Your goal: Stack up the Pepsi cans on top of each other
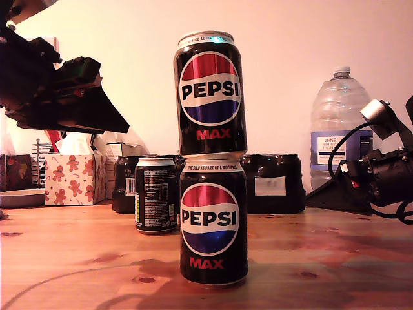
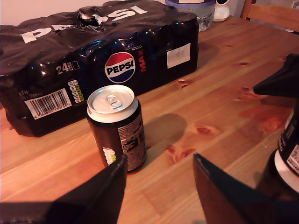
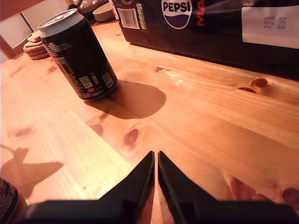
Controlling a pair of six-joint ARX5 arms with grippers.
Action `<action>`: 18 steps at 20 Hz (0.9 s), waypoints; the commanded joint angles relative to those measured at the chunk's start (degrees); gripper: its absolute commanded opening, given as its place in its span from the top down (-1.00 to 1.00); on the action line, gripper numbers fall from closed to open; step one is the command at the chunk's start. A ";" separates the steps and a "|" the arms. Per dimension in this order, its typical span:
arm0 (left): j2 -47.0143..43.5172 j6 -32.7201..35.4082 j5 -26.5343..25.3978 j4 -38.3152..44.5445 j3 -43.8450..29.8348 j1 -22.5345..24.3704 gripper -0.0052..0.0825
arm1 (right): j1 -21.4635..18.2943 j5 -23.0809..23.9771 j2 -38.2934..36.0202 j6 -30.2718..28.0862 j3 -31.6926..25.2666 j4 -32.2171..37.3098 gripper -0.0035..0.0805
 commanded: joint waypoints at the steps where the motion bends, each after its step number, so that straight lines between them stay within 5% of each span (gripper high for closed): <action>1: -0.11 -2.29 -0.07 0.50 -0.35 0.07 -0.12 | 0.26 -0.37 -0.57 0.02 0.15 0.22 0.94; 3: 0.76 -4.61 -1.07 1.53 -0.35 0.04 -0.87 | 0.28 -0.31 -0.57 0.00 0.15 0.22 0.94; 9: 9.33 -5.53 -4.92 7.76 -0.35 0.11 -0.90 | 0.28 0.13 -0.57 0.02 0.15 0.22 0.94; 15: 22.64 -0.28 3.45 20.06 -0.35 5.40 -0.90 | -0.15 -9.25 -1.27 0.24 -0.09 0.79 0.95; 18: 26.49 -0.11 6.10 25.94 -0.35 8.35 -0.90 | -0.55 -4.17 -4.59 0.20 -2.97 0.55 0.94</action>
